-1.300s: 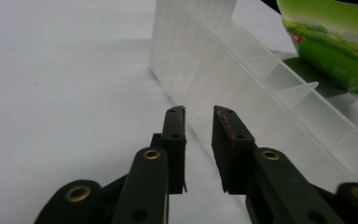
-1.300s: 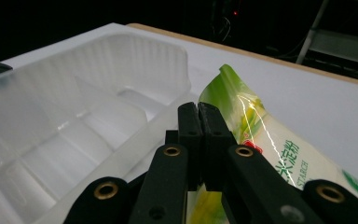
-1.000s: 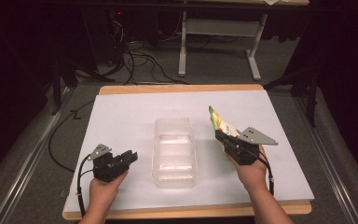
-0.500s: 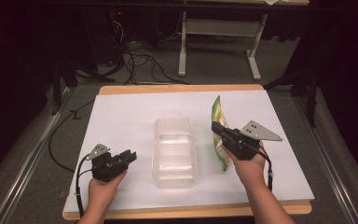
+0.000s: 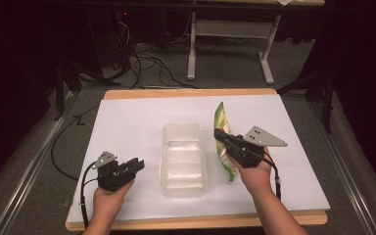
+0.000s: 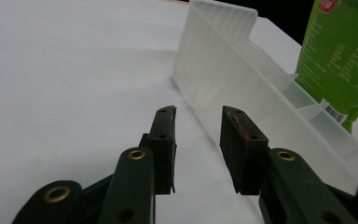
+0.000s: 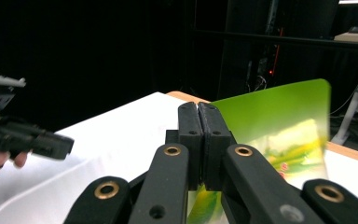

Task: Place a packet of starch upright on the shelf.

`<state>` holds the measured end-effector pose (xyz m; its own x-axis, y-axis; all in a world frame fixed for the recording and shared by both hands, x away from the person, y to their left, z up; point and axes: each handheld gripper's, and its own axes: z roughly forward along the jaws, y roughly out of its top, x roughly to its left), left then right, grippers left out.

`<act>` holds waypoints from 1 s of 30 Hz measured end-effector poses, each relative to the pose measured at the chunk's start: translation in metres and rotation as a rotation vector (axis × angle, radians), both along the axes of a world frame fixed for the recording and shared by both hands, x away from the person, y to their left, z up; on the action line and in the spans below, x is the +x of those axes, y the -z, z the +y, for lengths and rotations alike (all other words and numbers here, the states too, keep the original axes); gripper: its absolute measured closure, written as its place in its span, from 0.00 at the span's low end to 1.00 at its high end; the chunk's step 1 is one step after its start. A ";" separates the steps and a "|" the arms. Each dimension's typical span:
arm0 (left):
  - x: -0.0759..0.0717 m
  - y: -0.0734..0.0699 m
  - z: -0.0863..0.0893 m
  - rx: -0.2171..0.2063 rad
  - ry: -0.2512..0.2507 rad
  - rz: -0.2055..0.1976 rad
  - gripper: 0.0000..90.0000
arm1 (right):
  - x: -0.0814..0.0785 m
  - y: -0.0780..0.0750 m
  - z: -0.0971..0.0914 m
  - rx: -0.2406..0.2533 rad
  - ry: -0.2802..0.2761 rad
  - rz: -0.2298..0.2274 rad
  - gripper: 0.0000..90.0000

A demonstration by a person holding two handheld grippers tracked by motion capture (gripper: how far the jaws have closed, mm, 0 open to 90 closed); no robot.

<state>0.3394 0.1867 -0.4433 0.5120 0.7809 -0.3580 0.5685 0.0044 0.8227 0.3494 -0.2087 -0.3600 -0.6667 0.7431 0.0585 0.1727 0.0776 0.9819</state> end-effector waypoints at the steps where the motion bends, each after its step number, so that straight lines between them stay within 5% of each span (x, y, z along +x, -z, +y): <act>1: 0.000 0.000 0.000 0.000 0.001 0.001 0.74 | 0.004 -0.002 0.000 0.014 -0.004 0.006 1.00; 6: 0.000 0.001 -0.001 0.008 0.015 0.002 0.74 | 0.008 -0.012 -0.001 0.026 -0.027 -0.019 1.00; 13: -0.001 0.001 -0.003 0.011 0.019 -0.002 0.75 | -0.019 -0.004 -0.011 0.016 -0.059 -0.030 0.99; 17: 0.000 0.001 -0.004 0.021 0.022 -0.001 0.75 | -0.032 0.004 -0.025 -0.045 0.014 -0.039 0.99; 24: 0.000 0.001 -0.006 0.028 0.023 -0.001 0.75 | -0.041 0.009 -0.057 -0.009 0.134 -0.021 0.99; 30: -0.001 0.000 -0.006 0.025 0.023 -0.005 0.74 | -0.039 0.022 -0.079 0.009 0.269 0.058 0.98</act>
<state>0.3387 0.1804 -0.4432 0.5313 0.7777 -0.3359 0.5642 -0.0290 0.8251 0.3106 -0.2875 -0.3816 -0.4409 0.8922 0.0982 0.2418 0.0127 0.9702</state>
